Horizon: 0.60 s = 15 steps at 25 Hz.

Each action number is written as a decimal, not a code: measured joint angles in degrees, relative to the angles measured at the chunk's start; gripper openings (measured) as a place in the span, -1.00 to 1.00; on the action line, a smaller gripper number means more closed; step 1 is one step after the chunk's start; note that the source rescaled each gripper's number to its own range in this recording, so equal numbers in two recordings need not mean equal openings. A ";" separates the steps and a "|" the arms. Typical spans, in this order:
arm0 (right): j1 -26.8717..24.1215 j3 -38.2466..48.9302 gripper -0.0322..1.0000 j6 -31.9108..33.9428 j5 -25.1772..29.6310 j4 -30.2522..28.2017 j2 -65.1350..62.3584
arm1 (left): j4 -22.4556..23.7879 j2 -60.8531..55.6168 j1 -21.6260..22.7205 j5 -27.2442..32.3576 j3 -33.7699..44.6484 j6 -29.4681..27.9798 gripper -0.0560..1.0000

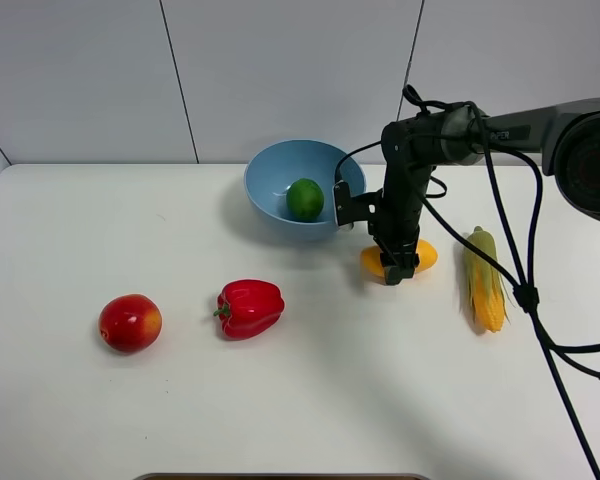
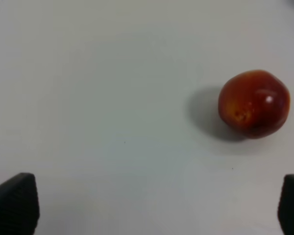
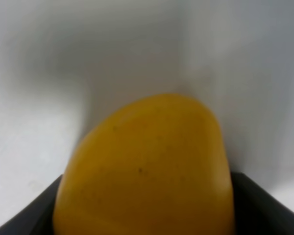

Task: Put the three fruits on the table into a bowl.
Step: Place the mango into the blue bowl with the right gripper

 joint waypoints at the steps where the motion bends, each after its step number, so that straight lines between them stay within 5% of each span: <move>1: 0.06 0.00 -0.85 0.00 0.43 -0.28 0.04 | 0.00 0.00 0.00 0.00 0.00 0.00 1.00; 15: 0.06 0.00 -0.85 0.00 0.48 -0.68 0.04 | 0.00 0.00 0.00 0.00 0.00 0.00 1.00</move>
